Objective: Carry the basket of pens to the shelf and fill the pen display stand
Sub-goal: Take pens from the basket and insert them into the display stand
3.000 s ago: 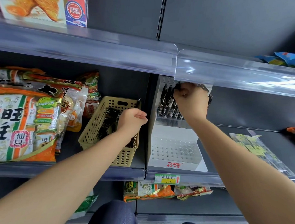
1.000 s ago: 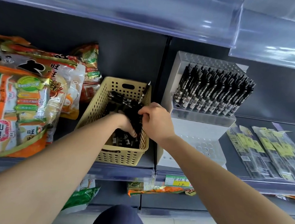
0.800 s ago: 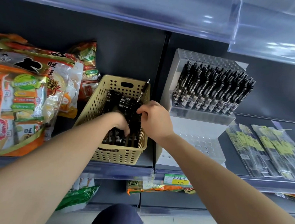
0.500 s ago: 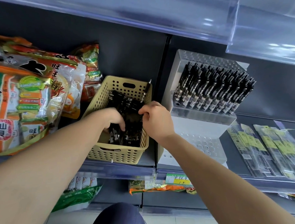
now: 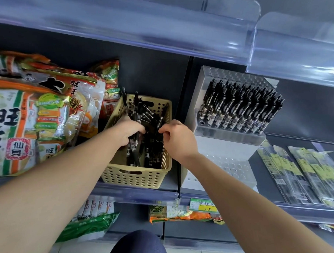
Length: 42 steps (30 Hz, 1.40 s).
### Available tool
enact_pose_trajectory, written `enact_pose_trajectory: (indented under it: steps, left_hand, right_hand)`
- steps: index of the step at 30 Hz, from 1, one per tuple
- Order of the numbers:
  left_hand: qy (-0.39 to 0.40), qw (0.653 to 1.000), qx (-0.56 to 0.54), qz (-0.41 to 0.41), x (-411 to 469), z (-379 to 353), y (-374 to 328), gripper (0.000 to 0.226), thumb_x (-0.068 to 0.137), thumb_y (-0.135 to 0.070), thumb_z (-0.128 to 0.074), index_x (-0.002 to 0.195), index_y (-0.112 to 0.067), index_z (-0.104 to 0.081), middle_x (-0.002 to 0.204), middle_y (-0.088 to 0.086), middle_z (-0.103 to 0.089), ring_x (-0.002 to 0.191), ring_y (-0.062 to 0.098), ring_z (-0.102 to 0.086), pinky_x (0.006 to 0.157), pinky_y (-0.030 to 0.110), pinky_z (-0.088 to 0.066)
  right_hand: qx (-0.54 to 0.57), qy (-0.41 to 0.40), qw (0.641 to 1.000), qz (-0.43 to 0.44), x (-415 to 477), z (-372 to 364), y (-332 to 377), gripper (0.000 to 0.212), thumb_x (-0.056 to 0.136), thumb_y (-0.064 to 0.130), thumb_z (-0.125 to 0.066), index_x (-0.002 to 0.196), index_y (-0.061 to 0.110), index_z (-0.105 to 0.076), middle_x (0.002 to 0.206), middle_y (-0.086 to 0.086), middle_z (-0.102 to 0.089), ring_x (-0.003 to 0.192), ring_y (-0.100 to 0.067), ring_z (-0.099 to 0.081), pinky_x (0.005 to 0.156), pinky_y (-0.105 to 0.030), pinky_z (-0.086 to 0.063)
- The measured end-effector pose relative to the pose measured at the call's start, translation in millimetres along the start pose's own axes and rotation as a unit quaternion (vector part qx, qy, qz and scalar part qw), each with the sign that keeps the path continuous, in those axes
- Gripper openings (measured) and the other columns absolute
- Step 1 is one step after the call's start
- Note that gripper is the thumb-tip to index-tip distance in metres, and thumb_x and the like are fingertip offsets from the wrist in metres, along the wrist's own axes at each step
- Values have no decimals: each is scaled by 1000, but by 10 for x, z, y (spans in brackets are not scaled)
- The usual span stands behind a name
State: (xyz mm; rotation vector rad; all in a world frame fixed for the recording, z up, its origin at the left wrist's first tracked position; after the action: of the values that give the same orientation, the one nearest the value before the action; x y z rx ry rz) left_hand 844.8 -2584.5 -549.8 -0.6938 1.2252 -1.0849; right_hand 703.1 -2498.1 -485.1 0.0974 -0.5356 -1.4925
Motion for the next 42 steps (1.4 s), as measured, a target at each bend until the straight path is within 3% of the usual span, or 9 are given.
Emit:
enact_pose_trajectory:
  steps: [3, 9, 15, 22, 25, 28, 30, 38, 42]
  left_hand:
    - [14, 999, -47, -6, -29, 30, -34, 43, 69, 6, -71, 105, -7, -51, 98, 20, -63, 85, 32, -65, 80, 56, -55]
    - [86, 993, -55, 53, -185, -109, 68, 13, 84, 7, -57, 94, -1, -58, 74, 12, -58, 56, 22, -56, 46, 31, -50]
    - [96, 989, -110, 24, -223, -99, -10, 29, 82, 12, -59, 97, -13, -64, 83, 10, -63, 63, 21, -57, 57, 33, -48]
    - [63, 987, -64, -135, -287, -44, -269, 32, 83, -3, -69, 108, -21, -64, 100, -1, -62, 89, 16, -58, 83, 33, -48]
    - [86, 979, -38, -182, -348, -96, -359, 32, 81, -4, -71, 101, -29, -63, 105, -3, -66, 103, 17, -59, 95, 36, -45]
    - [119, 972, -21, -199, -402, -178, -381, 43, 80, -6, -73, 113, -29, -59, 109, -4, -67, 103, 17, -60, 94, 35, -46]
    - [135, 968, -5, -211, -437, -225, -398, 44, 79, -6, -74, 114, -27, -59, 101, -6, -67, 95, 21, -60, 89, 37, -44]
    - [159, 953, 12, -256, -544, -331, -542, 77, 70, 5, -77, 126, -31, -38, 108, 1, -60, 100, 19, -59, 100, 41, -46]
    - [185, 958, 15, -219, -489, -304, -479, 95, 69, 9, -77, 143, -31, -32, 114, -1, -62, 104, 16, -61, 105, 41, -43]
  right_hand:
    - [-3, 7, 1000, -7, 11, -19, 3, 32, 94, 10, -44, 112, 19, -68, 118, -1, -58, 98, -22, -61, 78, -31, -52]
    - [0, 16, 999, -29, 27, -44, -5, 28, 92, 14, -48, 112, 21, -67, 117, 1, -59, 103, -22, -59, 80, -33, -52]
    - [-17, -3, 999, -38, 46, -17, 19, 25, 91, 18, -50, 108, 22, -67, 113, 0, -62, 106, -23, -57, 82, -35, -52]
    - [-83, -48, 994, -52, 57, 55, 40, 26, 94, 31, -47, 105, 25, -69, 110, 1, -66, 109, -26, -47, 87, -35, -37]
    - [47, -99, 991, -79, 170, 163, 138, 41, 93, 50, -42, 101, 19, -67, 99, 2, -67, 103, -24, -55, 85, -34, -43]
    - [350, -62, 919, -171, 286, 134, 141, 40, 89, 53, -55, 102, 15, -64, 96, 2, -69, 95, -19, -65, 86, -36, -52]
    - [445, -39, 869, -212, 324, 120, 114, 24, 87, 40, -65, 90, 16, -64, 91, -1, -69, 90, -19, -67, 83, -34, -54]
    - [573, -96, 771, -259, 444, 139, 43, 9, 92, 23, -61, 87, 15, -60, 92, -7, -73, 93, -27, -69, 90, -48, -53]
    - [631, -118, 725, -249, 408, 245, 50, 16, 99, 17, -50, 107, 6, -56, 98, -12, -72, 93, -27, -69, 86, -46, -56]
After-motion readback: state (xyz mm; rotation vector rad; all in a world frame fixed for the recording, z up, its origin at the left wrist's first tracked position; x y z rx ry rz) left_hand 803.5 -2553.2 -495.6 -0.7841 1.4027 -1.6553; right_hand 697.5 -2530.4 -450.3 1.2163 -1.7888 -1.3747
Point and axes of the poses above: each hand's wrist, its own x-axis towards the middle knuckle, its own z-axis out of the back of the hand, y = z × x, the point moved 8 cm from there along x, towards the middle knuckle
